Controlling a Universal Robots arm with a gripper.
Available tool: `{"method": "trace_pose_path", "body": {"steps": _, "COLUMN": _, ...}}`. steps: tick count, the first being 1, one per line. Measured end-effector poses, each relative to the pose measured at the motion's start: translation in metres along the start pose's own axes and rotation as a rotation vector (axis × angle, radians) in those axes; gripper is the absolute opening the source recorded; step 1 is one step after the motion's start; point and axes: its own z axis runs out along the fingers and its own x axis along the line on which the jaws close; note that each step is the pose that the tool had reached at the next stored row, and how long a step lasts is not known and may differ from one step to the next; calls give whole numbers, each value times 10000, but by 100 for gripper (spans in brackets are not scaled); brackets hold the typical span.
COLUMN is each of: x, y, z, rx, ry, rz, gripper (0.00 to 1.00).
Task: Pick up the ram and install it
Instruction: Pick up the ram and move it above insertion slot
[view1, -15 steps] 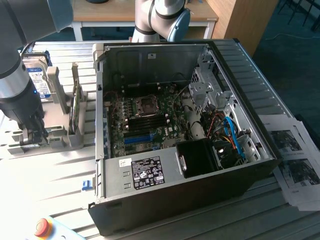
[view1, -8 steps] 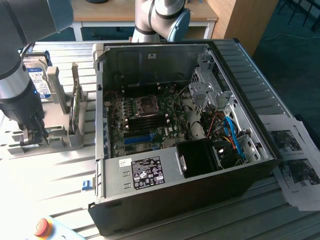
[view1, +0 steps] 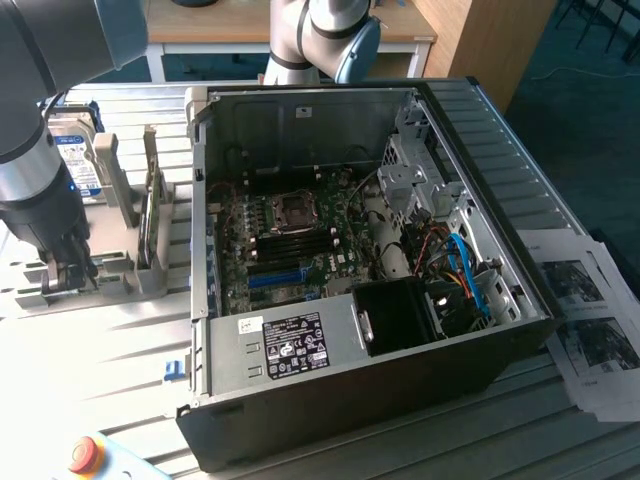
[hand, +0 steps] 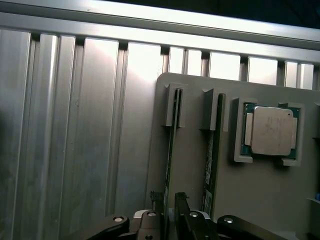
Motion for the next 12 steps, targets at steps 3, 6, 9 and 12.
{"method": "trace_pose_path", "body": {"steps": 3, "x": 0, "y": -1, "z": 6, "rx": 2, "ry": -1, "rz": 0, "gripper": 24}}
{"method": "trace_pose_path", "body": {"steps": 6, "x": 0, "y": 0, "z": 6, "rx": 2, "ry": -1, "rz": 0, "gripper": 24}}
{"method": "trace_pose_path", "body": {"steps": 9, "x": 1, "y": 0, "z": 8, "rx": 2, "ry": -1, "rz": -1, "gripper": 24}}
{"method": "trace_pose_path", "body": {"steps": 12, "x": 1, "y": -1, "z": 8, "rx": 2, "ry": -1, "rz": 0, "gripper": 24}}
